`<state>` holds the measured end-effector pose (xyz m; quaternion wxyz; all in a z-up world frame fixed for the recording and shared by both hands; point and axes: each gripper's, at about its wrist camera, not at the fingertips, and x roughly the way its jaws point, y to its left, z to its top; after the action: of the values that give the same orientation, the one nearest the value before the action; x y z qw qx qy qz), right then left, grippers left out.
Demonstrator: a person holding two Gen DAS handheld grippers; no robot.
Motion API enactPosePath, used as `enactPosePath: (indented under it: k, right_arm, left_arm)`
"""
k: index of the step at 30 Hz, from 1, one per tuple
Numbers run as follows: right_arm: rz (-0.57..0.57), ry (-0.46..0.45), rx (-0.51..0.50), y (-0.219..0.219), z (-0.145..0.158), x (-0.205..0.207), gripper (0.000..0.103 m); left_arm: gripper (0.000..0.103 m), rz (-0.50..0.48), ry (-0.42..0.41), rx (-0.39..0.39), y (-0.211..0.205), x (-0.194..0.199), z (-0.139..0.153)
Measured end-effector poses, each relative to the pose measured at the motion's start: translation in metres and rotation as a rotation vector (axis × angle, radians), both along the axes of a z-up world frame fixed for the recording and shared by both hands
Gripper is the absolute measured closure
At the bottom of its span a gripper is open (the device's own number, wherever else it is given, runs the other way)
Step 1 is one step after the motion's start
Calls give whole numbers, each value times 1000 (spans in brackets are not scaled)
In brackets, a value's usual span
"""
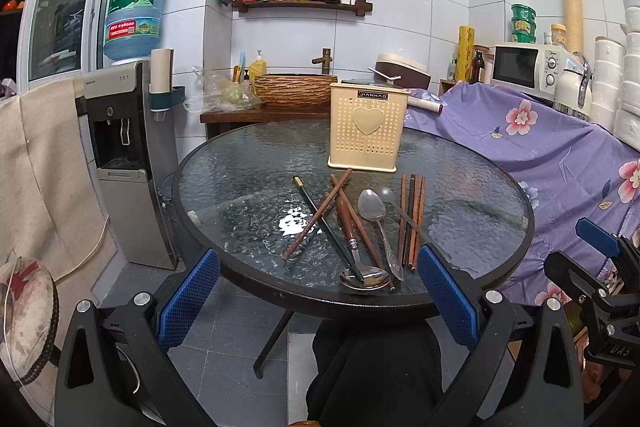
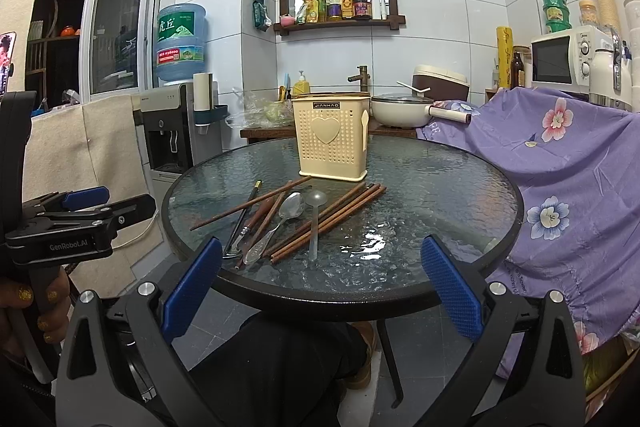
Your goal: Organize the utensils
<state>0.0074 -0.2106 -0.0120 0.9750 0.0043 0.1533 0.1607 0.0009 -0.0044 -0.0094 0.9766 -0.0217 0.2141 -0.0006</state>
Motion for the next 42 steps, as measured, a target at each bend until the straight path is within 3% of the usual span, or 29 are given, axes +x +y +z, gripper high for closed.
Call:
enactPosePath:
  k: [13,27,32,38,42]
  right_arm:
    - [2,17,-13,0,-2,7,5]
    - [23,184,-4,-14,-5,73,5]
    - [47,285,-21,-16,-13,109,5]
    - [12,310,-80,-15,-16,142,6]
    - [37,360,-73,-10,-19,167,16]
  left_arm:
    - [6,-14,40,-16,-2,9,-2]
    - [7,-92,91,22,9,50,-8]
    - [16,-123,135,22,14,78,-10]
    - [30,-137,234,-21,31,120,-17]
    - [39,-152,260,-39,37,142,-17]
